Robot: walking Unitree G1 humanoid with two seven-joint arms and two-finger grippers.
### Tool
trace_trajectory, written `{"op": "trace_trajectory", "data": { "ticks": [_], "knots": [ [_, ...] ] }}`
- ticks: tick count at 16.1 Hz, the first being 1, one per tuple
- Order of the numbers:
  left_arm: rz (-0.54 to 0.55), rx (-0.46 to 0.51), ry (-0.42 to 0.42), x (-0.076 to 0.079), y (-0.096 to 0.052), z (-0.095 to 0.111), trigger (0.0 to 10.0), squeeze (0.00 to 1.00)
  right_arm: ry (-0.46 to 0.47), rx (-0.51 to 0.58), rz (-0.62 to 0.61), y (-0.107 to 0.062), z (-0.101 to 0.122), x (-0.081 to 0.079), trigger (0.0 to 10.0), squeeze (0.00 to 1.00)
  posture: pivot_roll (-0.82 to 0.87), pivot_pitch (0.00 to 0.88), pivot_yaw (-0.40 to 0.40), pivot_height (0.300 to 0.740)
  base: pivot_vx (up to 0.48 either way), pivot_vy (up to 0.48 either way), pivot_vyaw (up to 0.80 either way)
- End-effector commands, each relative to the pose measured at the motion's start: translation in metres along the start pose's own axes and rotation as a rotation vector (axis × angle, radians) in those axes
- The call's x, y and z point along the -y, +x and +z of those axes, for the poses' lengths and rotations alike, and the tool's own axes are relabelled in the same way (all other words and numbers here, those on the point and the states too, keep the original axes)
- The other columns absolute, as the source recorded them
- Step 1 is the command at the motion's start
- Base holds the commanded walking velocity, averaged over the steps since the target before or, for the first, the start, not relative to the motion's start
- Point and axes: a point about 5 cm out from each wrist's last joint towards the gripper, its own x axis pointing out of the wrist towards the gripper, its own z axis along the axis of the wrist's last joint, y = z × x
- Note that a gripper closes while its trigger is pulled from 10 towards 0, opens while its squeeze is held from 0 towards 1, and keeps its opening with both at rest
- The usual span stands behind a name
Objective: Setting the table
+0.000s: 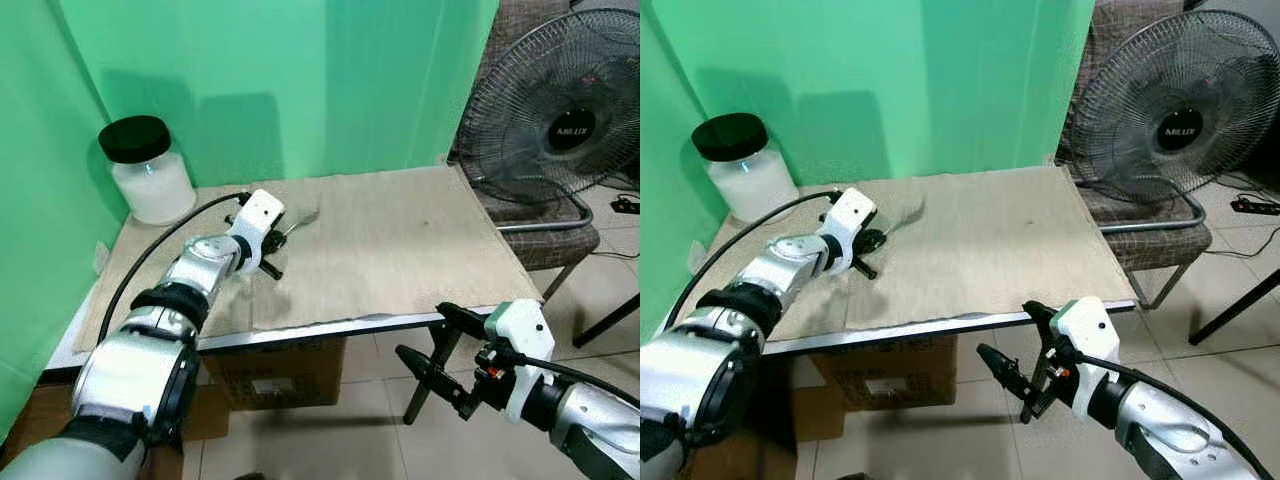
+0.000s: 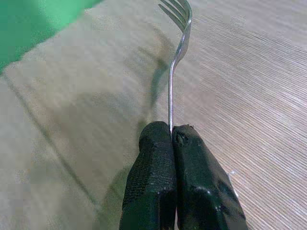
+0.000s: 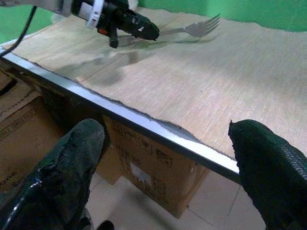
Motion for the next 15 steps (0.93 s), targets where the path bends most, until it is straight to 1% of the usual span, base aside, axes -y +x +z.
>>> {"op": "trace_trajectory", "data": {
  "ticks": [1, 2, 3, 6, 7, 8, 9, 11, 15],
  "knots": [
    [-0.017, -0.029, 0.024, -0.001, -0.002, -0.006, 0.0, 0.00, -0.027, 0.024, -0.007, -0.002, 0.006, 0.000, 10.0, 0.00, -0.21, 0.000, 0.057, 0.740, 0.000, 0.000, 0.00],
    [-0.028, -0.041, 0.052, 0.001, -0.004, -0.010, 0.0, 0.00, -0.026, 0.023, -0.004, -0.001, 0.006, 0.000, 10.0, 0.00, -0.20, 0.000, 0.051, 0.740, 0.000, 0.000, 0.00],
    [-0.030, -0.077, 0.101, 0.002, -0.007, -0.018, 0.0, 0.00, -0.026, 0.023, 0.001, 0.000, 0.006, 0.000, 10.0, 0.00, -0.20, 0.000, 0.050, 0.740, 0.000, 0.000, 0.00],
    [-0.029, -0.158, 0.185, 0.004, -0.015, -0.034, 0.0, 0.00, -0.030, 0.023, 0.007, 0.001, 0.006, 0.002, 10.0, 0.00, -0.19, 0.000, 0.041, 0.740, 0.000, 0.000, 0.00],
    [-0.006, -0.170, 0.208, 0.004, -0.017, -0.036, 10.0, 0.00, -0.031, 0.023, 0.009, 0.002, 0.006, 0.002, 10.0, 0.00, -0.19, 0.000, 0.039, 0.740, 0.000, 0.000, 0.00],
    [0.006, -0.169, 0.200, 0.004, -0.018, -0.037, 10.0, 0.00, -0.033, 0.023, 0.012, 0.002, 0.006, 0.002, 10.0, 0.00, -0.18, 0.000, 0.035, 0.740, 0.000, 0.000, 0.00],
    [-0.001, -0.160, 0.190, 0.005, -0.018, -0.035, 10.0, 1.00, -0.035, 0.023, 0.014, 0.003, 0.007, 0.003, 10.0, 0.00, -0.18, 0.000, 0.034, 0.740, 0.000, 0.000, 0.00],
    [-0.014, -0.137, 0.191, 0.007, -0.021, -0.028, 10.0, 1.00, -0.037, 0.026, 0.014, 0.003, 0.008, 0.004, 10.0, 0.00, -0.18, 0.000, 0.030, 0.740, 0.000, 0.000, 0.00],
    [-0.048, -0.074, 0.161, 0.004, -0.026, -0.009, 10.0, 1.00, -0.037, 0.022, 0.017, 0.001, 0.007, 0.004, 10.0, 0.00, -0.18, 0.000, 0.029, 0.740, 0.000, 0.000, 0.00]
  ]
}}
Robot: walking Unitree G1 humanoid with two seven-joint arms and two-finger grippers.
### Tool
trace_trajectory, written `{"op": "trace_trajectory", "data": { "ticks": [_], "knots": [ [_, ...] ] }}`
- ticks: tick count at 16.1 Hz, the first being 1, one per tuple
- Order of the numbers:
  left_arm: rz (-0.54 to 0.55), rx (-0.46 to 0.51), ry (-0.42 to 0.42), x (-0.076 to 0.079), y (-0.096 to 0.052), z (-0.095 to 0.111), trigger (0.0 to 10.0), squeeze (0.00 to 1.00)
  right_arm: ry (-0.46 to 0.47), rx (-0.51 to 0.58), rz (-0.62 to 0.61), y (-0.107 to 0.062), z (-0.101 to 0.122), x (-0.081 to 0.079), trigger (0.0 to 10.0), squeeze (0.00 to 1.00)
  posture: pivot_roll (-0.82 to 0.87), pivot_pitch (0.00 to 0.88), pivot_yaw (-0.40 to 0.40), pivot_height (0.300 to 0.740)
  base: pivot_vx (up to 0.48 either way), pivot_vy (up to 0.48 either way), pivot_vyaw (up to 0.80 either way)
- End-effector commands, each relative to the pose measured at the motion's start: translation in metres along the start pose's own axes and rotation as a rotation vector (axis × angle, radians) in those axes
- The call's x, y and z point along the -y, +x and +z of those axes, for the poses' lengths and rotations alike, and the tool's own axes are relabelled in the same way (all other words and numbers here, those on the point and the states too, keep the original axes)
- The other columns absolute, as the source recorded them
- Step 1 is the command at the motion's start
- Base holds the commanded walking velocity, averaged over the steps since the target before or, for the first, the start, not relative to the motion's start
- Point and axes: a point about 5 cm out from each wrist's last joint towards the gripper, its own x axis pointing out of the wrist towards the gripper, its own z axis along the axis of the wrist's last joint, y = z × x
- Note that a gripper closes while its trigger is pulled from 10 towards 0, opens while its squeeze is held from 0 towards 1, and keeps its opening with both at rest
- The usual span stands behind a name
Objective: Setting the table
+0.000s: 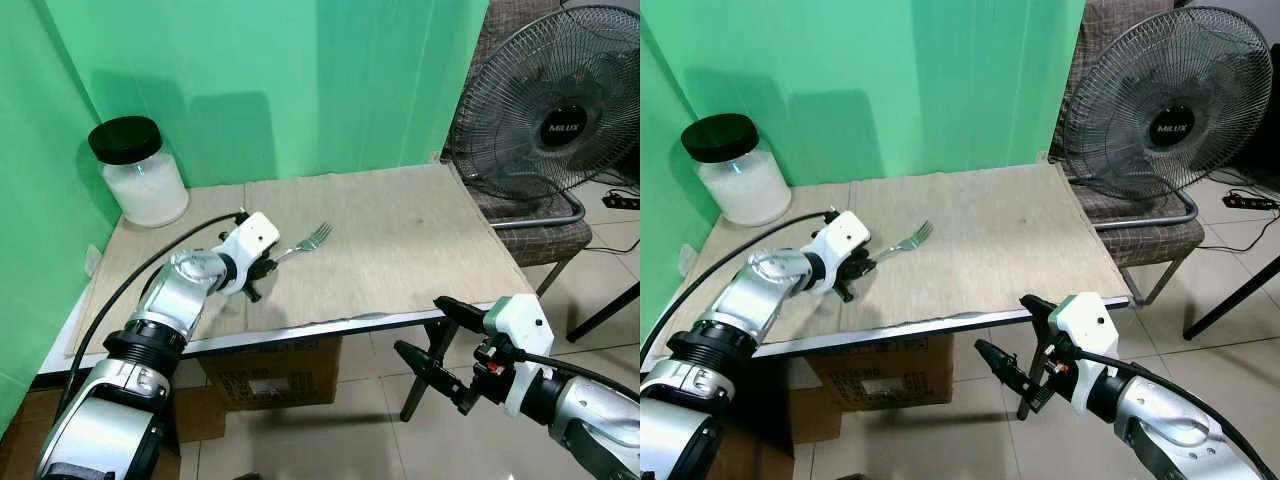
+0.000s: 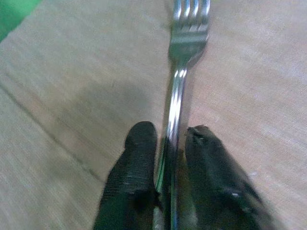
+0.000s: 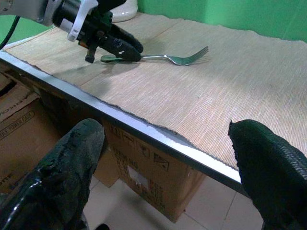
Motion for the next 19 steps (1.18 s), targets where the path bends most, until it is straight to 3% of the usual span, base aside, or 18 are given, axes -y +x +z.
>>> {"op": "trace_trajectory", "data": {
  "ticks": [1, 4, 8, 9, 17, 19],
  "knots": [
    [0.002, 0.033, -0.009, -0.005, -0.003, 0.009, 10.0, 1.00, -0.009, -0.002, -0.004, -0.001, 0.001, 0.003, 10.0, 0.00, -0.18, 0.000, 0.028, 0.740, 0.000, 0.000, 0.00],
    [-0.017, 0.136, -0.058, -0.007, 0.003, 0.027, 10.0, 1.00, -0.009, 0.002, -0.004, 0.000, 0.001, 0.005, 10.0, 0.00, -0.18, 0.000, 0.029, 0.740, 0.000, 0.000, 0.00],
    [0.030, 0.102, -0.005, -0.012, 0.012, 0.025, 10.0, 1.00, -0.010, 0.003, -0.003, 0.000, 0.001, 0.004, 10.0, 0.00, -0.19, 0.000, 0.031, 0.740, 0.000, 0.000, 0.00],
    [0.030, 0.095, 0.026, -0.012, 0.013, 0.023, 10.0, 0.00, -0.011, 0.003, -0.002, 0.000, 0.002, 0.004, 10.0, 0.00, -0.19, 0.000, 0.032, 0.740, 0.000, 0.000, 0.00],
    [-0.068, 0.063, -0.030, 0.000, 0.024, 0.009, 10.0, 0.00, -0.024, -0.001, 0.006, -0.001, 0.005, 0.007, 10.0, 0.00, -0.21, 0.000, 0.028, 0.740, 0.000, 0.000, 0.00],
    [-0.067, 0.067, -0.035, 0.000, 0.025, 0.010, 7.7, 0.00, -0.026, -0.003, 0.008, -0.001, 0.005, 0.007, 10.0, 0.00, -0.22, 0.000, 0.029, 0.740, 0.000, 0.000, 0.00]
  ]
}}
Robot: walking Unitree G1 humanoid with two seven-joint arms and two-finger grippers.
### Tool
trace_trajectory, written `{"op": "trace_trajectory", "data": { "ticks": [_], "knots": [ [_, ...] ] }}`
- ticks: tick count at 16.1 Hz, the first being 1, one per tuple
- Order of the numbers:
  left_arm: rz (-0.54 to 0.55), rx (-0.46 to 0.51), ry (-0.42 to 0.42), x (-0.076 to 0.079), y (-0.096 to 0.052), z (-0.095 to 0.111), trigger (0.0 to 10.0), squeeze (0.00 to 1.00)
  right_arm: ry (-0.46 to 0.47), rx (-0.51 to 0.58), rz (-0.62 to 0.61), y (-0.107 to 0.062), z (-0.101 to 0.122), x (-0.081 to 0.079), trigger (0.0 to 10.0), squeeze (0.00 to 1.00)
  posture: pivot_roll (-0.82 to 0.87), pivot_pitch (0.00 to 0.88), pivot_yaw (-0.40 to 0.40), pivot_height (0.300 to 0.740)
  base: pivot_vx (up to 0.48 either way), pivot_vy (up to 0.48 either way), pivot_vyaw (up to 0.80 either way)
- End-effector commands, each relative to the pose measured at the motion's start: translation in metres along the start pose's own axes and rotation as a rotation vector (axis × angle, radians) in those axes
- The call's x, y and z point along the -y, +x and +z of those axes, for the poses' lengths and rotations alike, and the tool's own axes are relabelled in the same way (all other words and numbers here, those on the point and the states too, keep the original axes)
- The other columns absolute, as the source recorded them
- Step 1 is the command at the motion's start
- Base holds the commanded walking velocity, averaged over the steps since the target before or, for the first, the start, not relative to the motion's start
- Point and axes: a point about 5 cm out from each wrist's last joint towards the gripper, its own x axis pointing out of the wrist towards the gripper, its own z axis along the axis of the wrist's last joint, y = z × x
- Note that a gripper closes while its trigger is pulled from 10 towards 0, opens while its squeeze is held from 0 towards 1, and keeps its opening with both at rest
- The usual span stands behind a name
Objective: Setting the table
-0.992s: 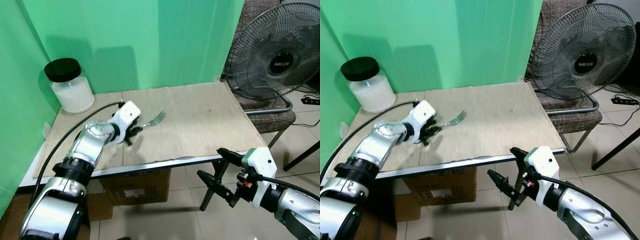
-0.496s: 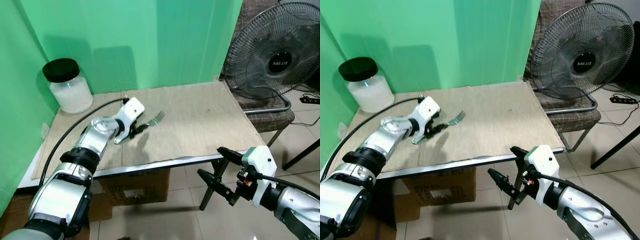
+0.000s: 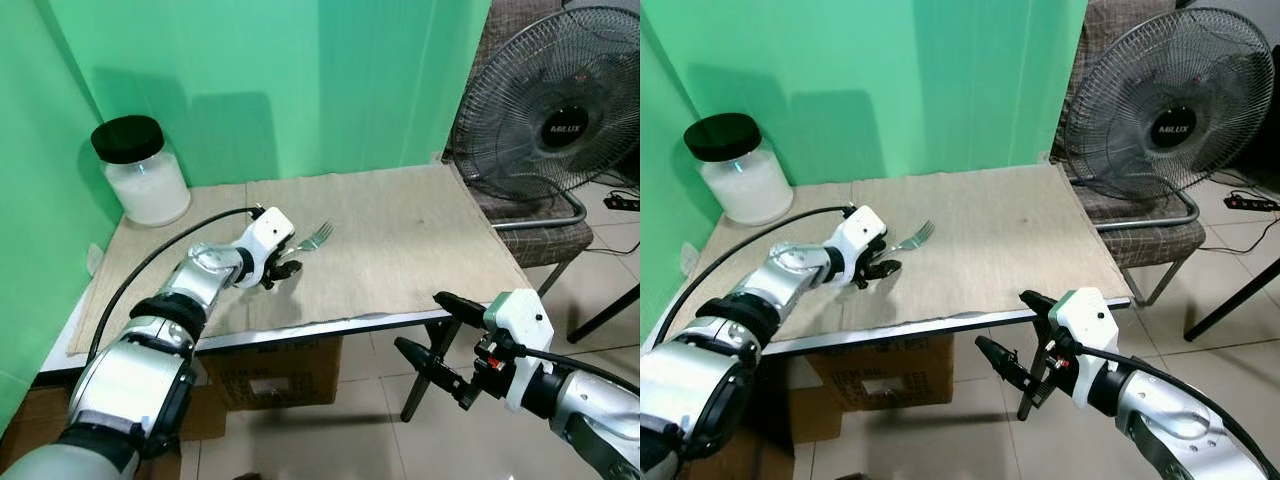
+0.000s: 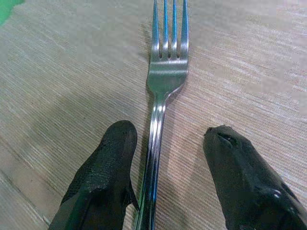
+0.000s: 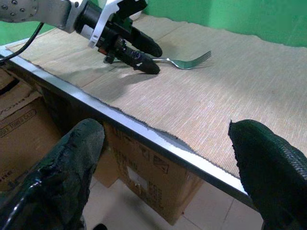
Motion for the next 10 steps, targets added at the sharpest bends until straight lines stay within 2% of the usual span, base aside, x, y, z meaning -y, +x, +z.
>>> {"op": "trace_trajectory", "data": {
  "ticks": [1, 3, 4, 10],
  "knots": [
    [0.010, 0.009, -0.003, -0.0026, -0.0003, 0.0033, 4.6, 0.00, -0.008, -0.005, -0.008, -0.0034, 0.0016, 0.0031, 10.0, 0.00, -0.22, 0.000, 0.030, 0.740, 0.000, 0.000, 0.00],
    [0.019, 0.002, -0.009, -0.0032, 0.0001, 0.0037, 2.4, 0.00, -0.009, -0.007, -0.008, -0.0043, 0.0014, 0.0031, 10.0, 0.00, -0.23, 0.000, 0.031, 0.740, 0.000, 0.000, 0.00],
    [0.038, -0.006, -0.012, -0.0046, 0.0001, 0.0035, 0.0, 0.00, -0.009, -0.009, -0.010, -0.0054, 0.0013, 0.0030, 10.0, 0.00, -0.23, 0.000, 0.033, 0.740, 0.000, 0.000, 0.00],
    [0.059, -0.031, -0.039, -0.0056, 0.0000, -0.0007, 0.0, 0.00, -0.010, -0.012, -0.013, -0.0079, 0.0011, 0.0014, 10.0, 0.00, -0.25, 0.000, 0.039, 0.740, 0.000, 0.000, 0.00]
  ]
}}
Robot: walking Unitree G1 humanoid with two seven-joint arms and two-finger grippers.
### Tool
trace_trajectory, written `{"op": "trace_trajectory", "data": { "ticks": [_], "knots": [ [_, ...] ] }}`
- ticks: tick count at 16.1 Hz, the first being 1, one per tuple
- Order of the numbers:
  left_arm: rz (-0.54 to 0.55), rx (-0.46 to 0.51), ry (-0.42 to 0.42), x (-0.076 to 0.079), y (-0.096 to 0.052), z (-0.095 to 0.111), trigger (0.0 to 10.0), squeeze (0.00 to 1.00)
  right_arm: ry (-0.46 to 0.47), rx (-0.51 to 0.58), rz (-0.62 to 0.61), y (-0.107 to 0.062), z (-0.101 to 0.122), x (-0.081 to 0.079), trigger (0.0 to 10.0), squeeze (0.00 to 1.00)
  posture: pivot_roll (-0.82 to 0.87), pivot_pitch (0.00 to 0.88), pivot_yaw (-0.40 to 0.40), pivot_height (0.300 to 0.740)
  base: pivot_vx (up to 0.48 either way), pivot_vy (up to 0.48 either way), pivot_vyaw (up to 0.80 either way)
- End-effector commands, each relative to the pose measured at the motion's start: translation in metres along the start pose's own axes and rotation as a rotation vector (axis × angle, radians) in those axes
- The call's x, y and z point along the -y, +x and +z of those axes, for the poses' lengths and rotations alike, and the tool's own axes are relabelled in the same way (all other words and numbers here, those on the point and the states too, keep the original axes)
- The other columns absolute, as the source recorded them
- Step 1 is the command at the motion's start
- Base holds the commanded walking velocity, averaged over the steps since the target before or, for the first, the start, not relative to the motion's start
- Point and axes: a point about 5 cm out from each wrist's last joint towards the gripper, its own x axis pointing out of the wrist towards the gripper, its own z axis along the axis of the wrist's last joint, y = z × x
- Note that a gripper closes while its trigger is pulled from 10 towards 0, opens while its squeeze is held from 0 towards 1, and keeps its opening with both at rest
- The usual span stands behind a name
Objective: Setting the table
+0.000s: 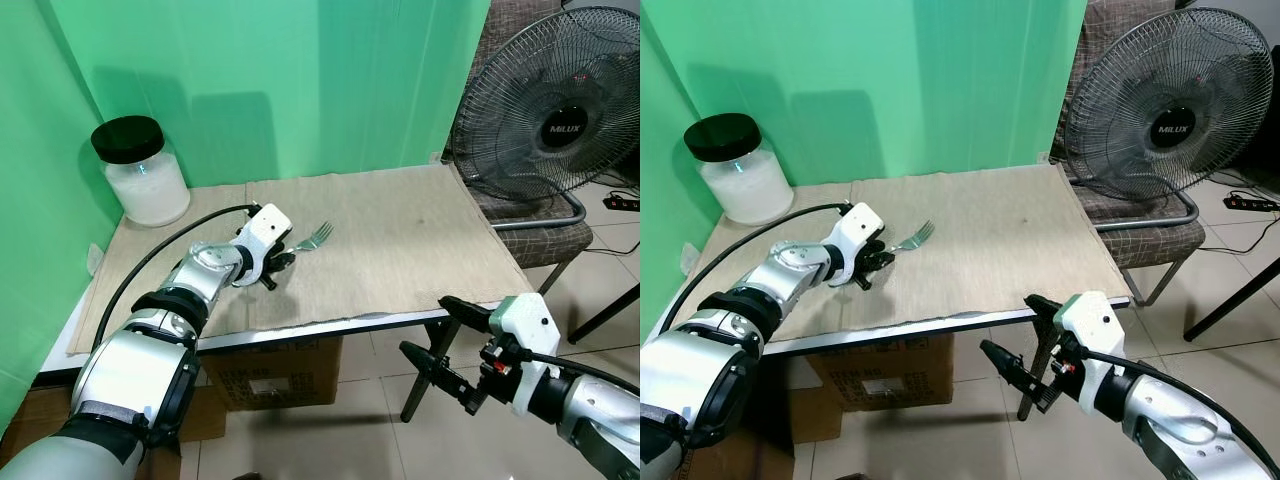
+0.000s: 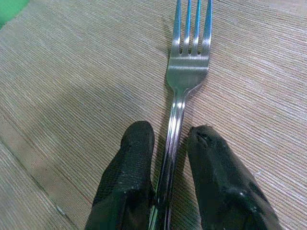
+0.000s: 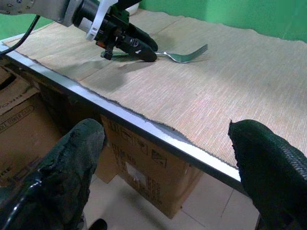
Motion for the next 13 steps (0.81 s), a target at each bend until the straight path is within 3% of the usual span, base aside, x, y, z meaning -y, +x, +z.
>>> {"op": "trace_trajectory", "data": {
  "ticks": [1, 13],
  "knots": [
    [0.000, -0.022, 0.011, -0.001, 0.000, 0.000, 0.0, 0.00, -0.014, 0.005, -0.003, -0.002, 0.004, 0.000, 10.0, 0.00, -0.25, 0.000, 0.039, 0.740, 0.000, 0.000, 0.00],
    [-0.047, -0.103, 0.055, 0.005, 0.000, -0.016, 0.0, 0.00, -0.020, 0.006, -0.005, -0.001, 0.004, 0.000, 10.0, 0.00, -0.24, 0.000, 0.041, 0.740, 0.000, 0.000, 0.00]
  ]
}}
